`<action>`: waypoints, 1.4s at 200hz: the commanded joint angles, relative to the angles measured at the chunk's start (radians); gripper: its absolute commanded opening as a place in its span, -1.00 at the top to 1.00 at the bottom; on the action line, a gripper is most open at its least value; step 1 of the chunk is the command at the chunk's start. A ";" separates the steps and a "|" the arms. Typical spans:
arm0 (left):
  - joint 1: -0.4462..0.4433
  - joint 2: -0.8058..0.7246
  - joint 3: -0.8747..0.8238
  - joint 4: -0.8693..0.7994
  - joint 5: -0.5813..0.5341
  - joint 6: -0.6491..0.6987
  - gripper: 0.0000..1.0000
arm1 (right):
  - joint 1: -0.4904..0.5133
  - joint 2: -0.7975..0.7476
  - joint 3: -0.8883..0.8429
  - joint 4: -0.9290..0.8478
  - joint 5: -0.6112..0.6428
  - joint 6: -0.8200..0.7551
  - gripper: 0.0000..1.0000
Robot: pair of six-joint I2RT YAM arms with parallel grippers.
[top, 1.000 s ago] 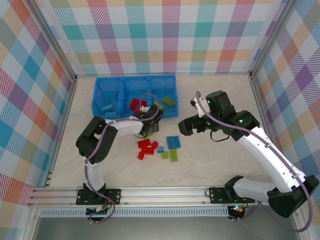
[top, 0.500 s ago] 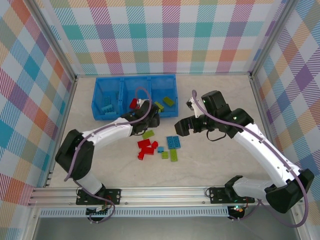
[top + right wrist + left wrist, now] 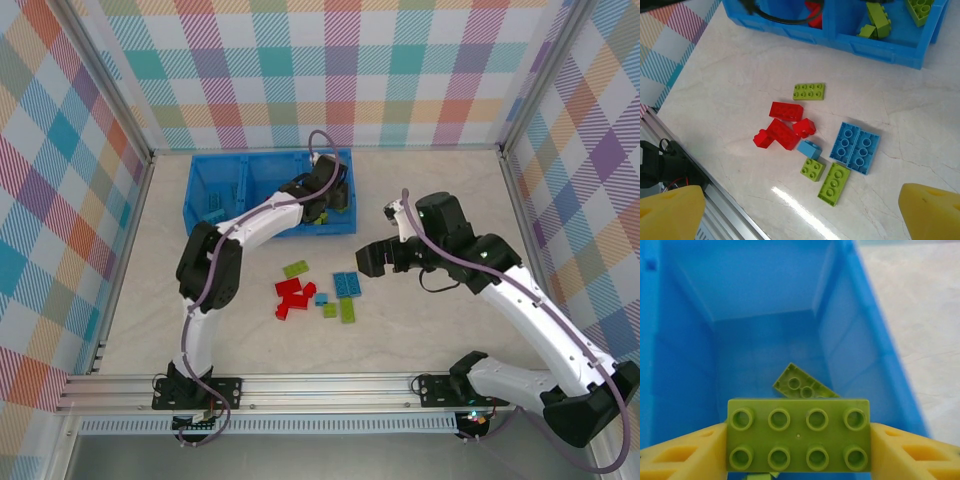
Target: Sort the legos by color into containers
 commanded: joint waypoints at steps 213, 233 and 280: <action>-0.135 -1.450 -0.968 -0.249 0.473 0.921 -0.92 | 0.378 0.444 -0.299 0.299 0.291 0.440 -0.43; -0.135 -1.468 -1.003 -0.245 0.481 0.922 -0.94 | 0.393 0.520 -0.297 0.321 0.328 0.438 -0.39; -0.136 -1.457 -1.002 -0.267 0.444 0.929 -0.95 | 0.405 0.575 -0.309 0.345 0.385 0.430 -0.07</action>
